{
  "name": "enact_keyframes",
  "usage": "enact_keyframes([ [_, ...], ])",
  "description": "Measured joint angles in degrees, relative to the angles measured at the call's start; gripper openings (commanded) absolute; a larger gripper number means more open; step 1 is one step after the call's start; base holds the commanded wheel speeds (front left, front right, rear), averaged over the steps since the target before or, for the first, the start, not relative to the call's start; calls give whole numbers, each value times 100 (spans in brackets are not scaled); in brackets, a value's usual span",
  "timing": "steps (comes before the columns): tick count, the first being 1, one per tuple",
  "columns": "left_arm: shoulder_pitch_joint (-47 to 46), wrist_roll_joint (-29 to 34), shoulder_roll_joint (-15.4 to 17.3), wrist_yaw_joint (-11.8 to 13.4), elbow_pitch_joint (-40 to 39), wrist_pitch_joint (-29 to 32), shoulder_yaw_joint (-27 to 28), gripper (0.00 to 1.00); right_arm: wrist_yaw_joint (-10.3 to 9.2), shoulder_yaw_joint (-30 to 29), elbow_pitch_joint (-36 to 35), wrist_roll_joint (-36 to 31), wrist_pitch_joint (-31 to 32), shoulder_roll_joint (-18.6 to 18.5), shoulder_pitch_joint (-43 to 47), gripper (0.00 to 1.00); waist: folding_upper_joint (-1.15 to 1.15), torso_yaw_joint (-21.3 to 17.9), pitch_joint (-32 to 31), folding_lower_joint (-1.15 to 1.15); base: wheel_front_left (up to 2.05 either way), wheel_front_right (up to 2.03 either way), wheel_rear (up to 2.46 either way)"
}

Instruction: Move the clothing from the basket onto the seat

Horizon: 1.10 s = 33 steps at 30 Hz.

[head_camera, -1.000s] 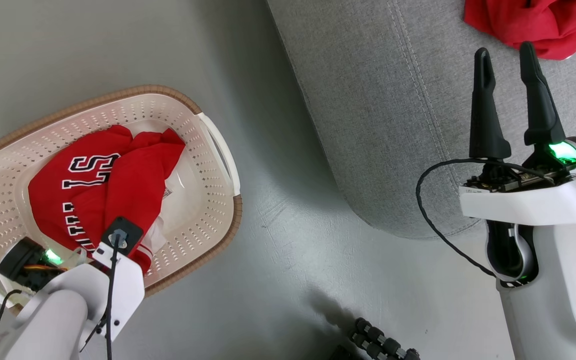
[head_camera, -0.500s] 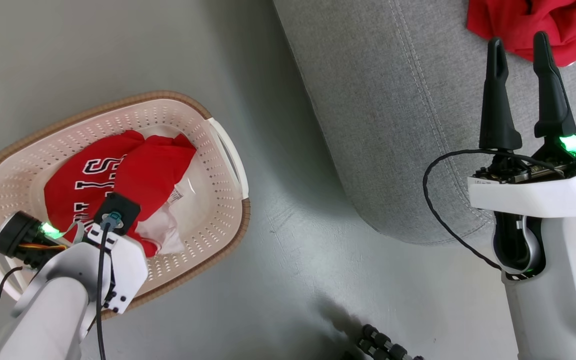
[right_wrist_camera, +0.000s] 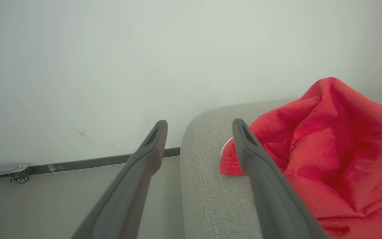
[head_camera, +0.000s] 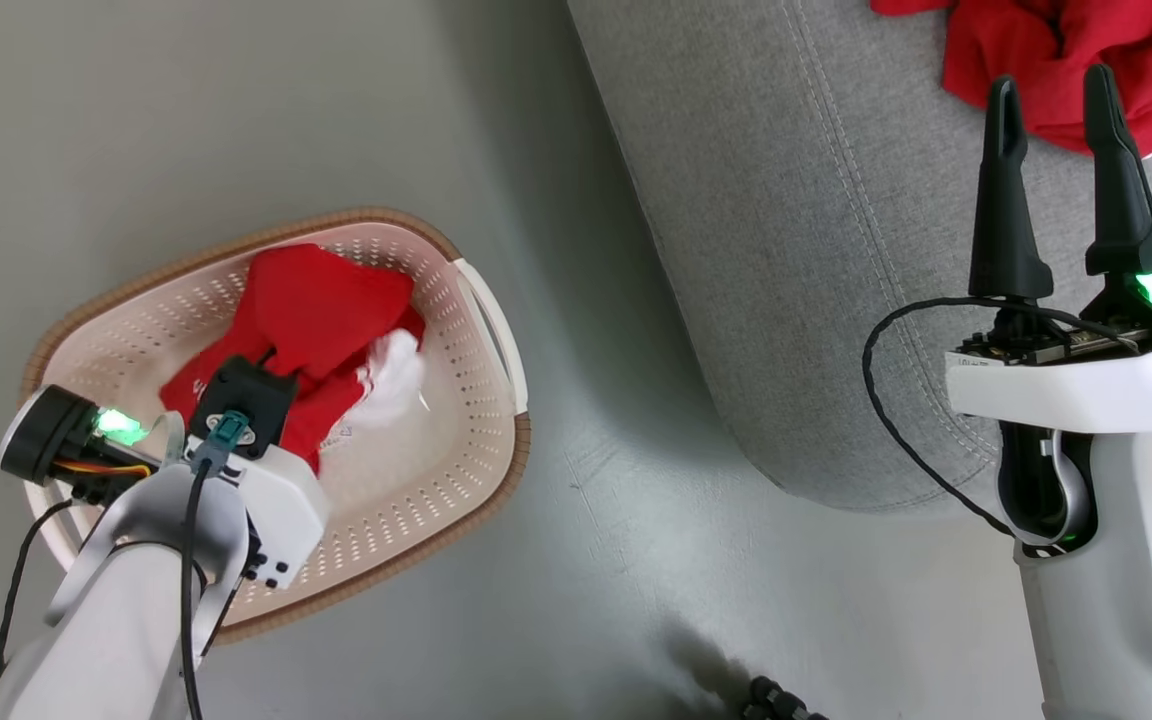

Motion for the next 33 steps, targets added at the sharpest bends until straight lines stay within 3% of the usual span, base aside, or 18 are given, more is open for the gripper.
enact_keyframes([
  [21, 130, -237, -489, 598, -782, -1596, 367, 0, 0, 10, 171, -589, -1, -151, -1, 100, 0, 535, -833, 0, 0, 0, 0],
  [33, 135, -356, -693, 637, -855, -2381, 333, 0, 0, 343, 463, -698, -1, -415, 14, 100, 0, 928, -1567, 0, 0, 0, 0],
])
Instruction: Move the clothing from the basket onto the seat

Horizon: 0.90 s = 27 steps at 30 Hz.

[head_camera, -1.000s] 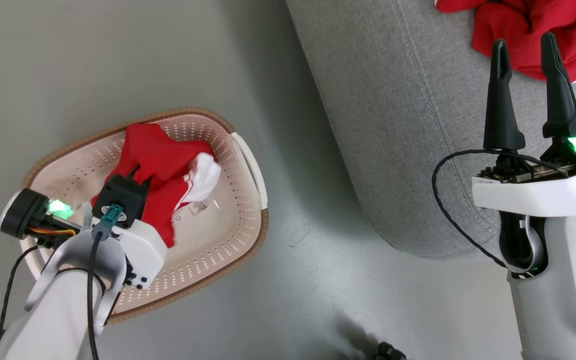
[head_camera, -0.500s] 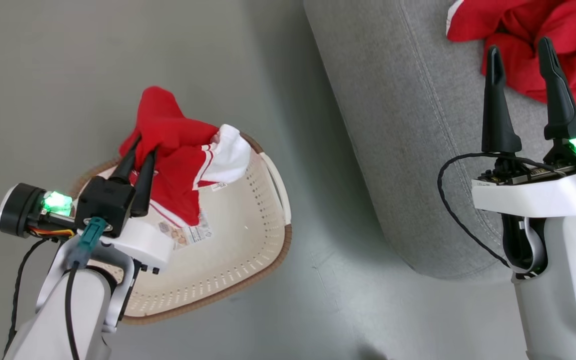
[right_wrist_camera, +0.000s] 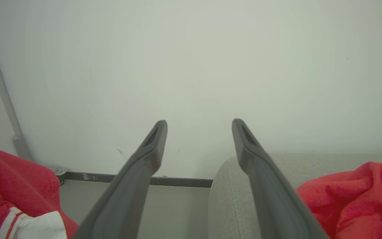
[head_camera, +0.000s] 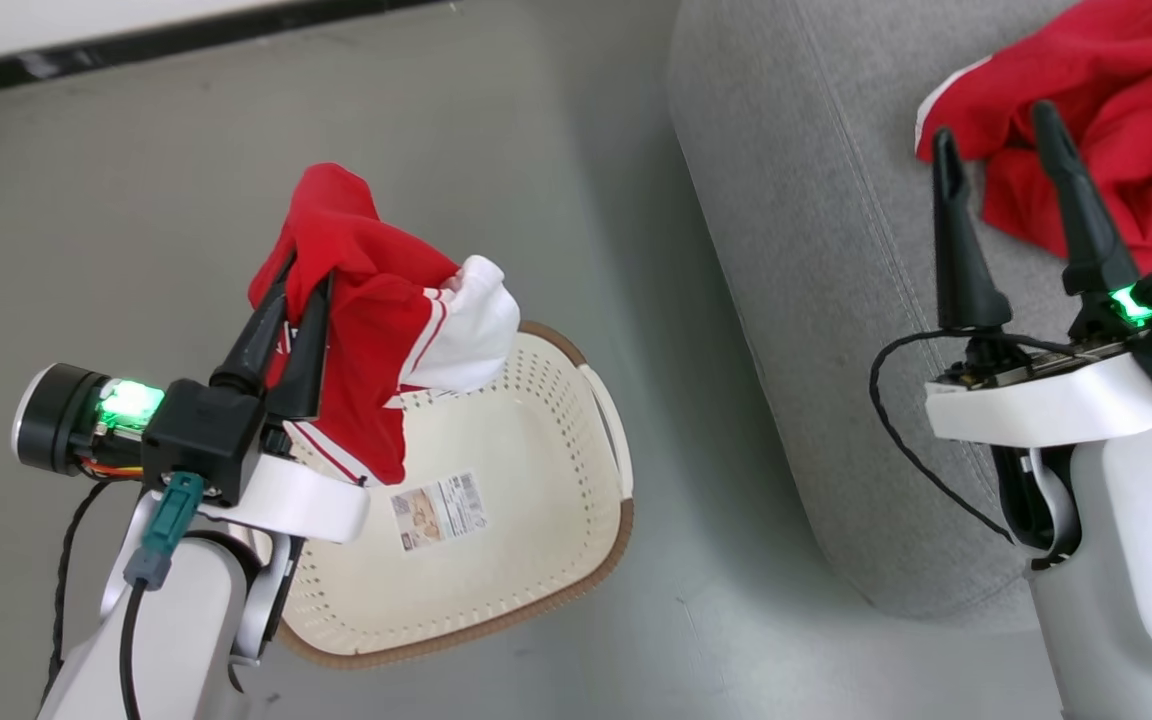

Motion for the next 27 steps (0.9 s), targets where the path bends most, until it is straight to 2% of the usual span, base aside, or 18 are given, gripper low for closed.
enact_keyframes([
  [15, 10, -115, -143, -199, 87, -153, -163, 0, 0, 364, 341, -35, -32, -189, 436, 100, 0, 362, -886, 0, 0, 0, 0],
  [21, 196, -212, -200, -254, 127, -198, -211, 0, 0, 546, 413, 156, 11, -225, 664, 100, 0, 482, -1254, 0, 0, 0, 0],
  [27, 222, -318, -223, -456, 138, -227, -299, 0, 0, 927, 424, 357, 123, -279, 864, 100, 0, 578, -1592, 0, 0, 0, 0],
])
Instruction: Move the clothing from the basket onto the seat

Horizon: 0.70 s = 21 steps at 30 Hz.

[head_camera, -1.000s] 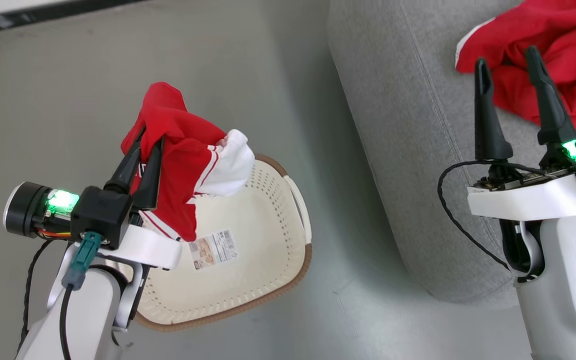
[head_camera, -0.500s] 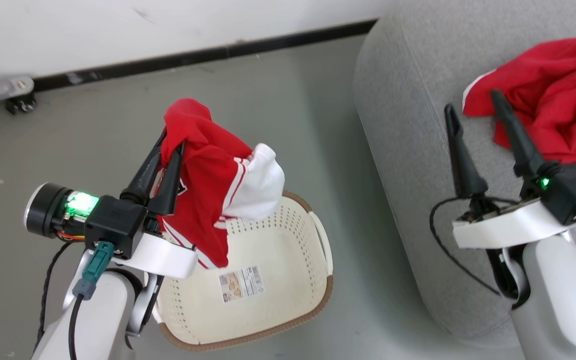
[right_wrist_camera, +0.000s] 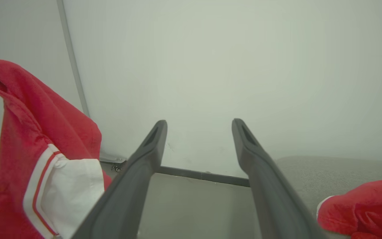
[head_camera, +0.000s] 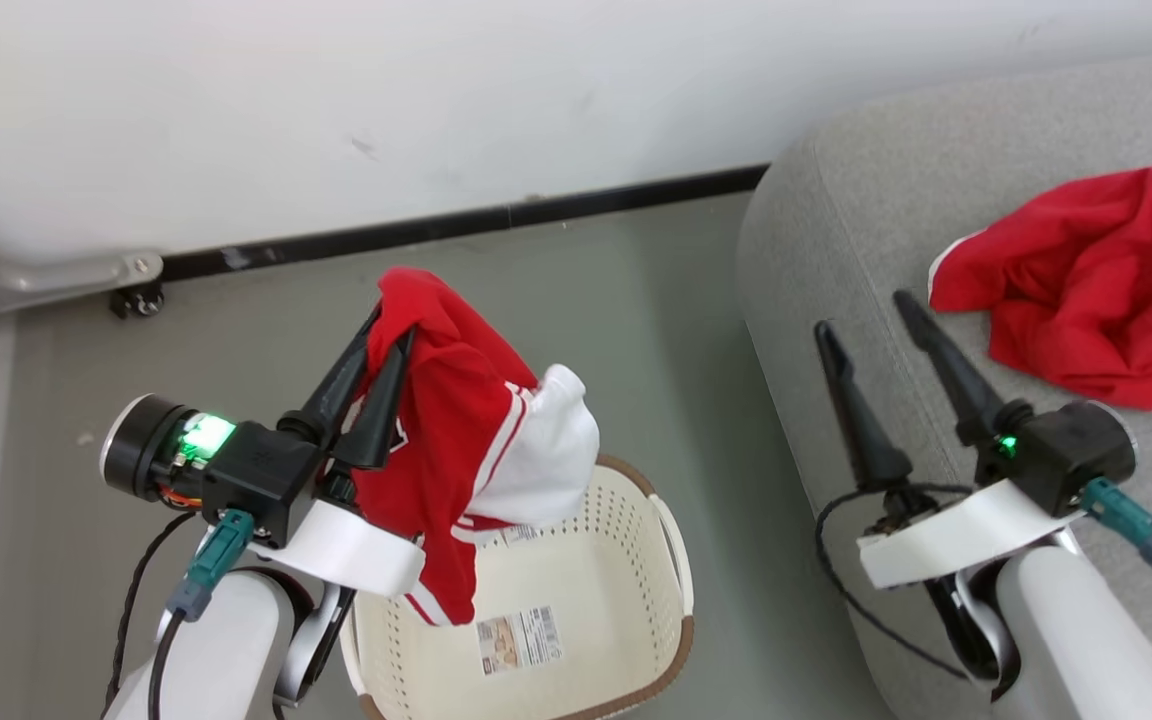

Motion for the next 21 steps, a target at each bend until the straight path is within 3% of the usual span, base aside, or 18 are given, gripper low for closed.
enact_keyframes([
  [14, -20, -1, 114, -544, -38, -16, -287, 0, 0, 1413, -134, 520, 667, -595, 294, 100, 0, 141, -624, 0, 0, 0, 0],
  [21, -125, 86, 104, -622, -145, -23, -439, 0, 0, 2125, -275, 865, 1066, -950, 290, 100, 0, 164, -831, 0, 0, 0, 0],
])
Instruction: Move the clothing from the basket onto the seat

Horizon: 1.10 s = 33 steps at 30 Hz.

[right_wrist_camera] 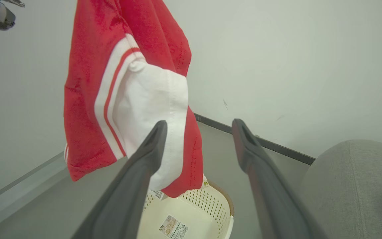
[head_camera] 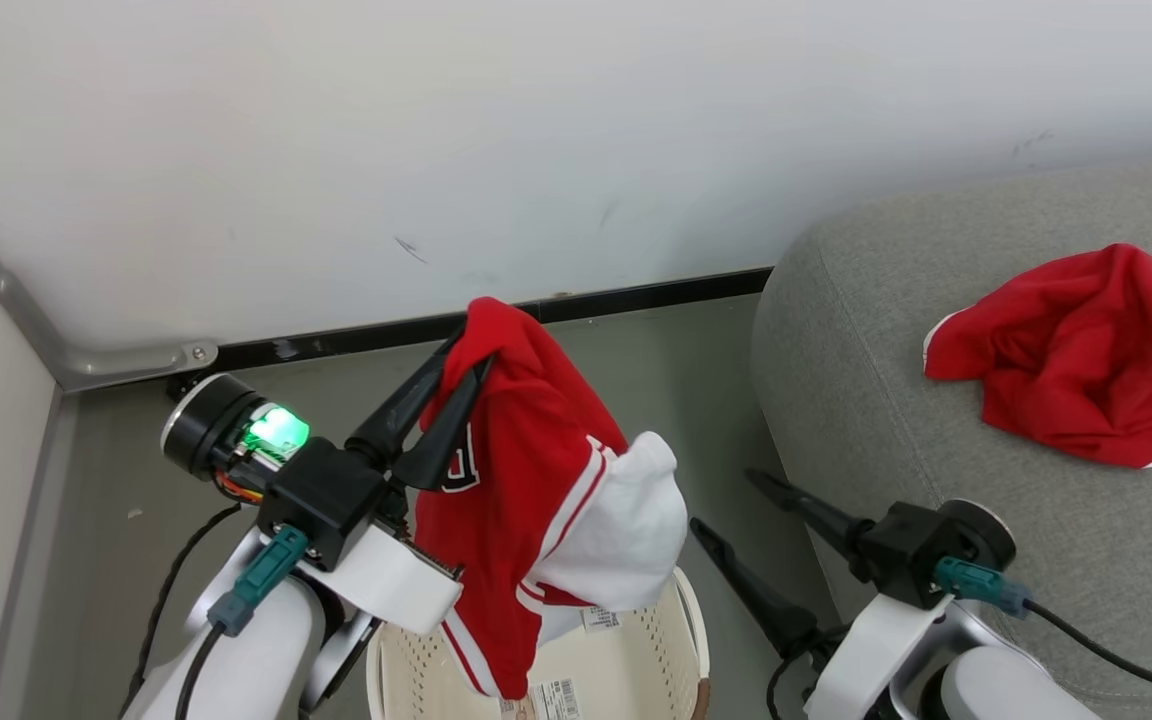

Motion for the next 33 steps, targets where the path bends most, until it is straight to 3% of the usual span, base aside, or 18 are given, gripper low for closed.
enact_keyframes([
  [15, -253, 96, -92, -229, -391, -42, -493, 0, 0, 804, -53, 782, 412, -301, -420, 100, 0, 74, -244, 0, 0, 0, 0],
  [24, -366, 189, -126, -285, -470, -42, -834, 0, 0, 1469, -26, 765, 642, -690, -1066, 100, 0, 200, -343, 0, 0, 0, 0],
  [33, -369, 116, -198, -326, -489, -42, -1095, 0, 0, 2118, 34, 921, 636, -730, -1469, 100, 0, 331, -402, 0, 0, 0, 0],
])
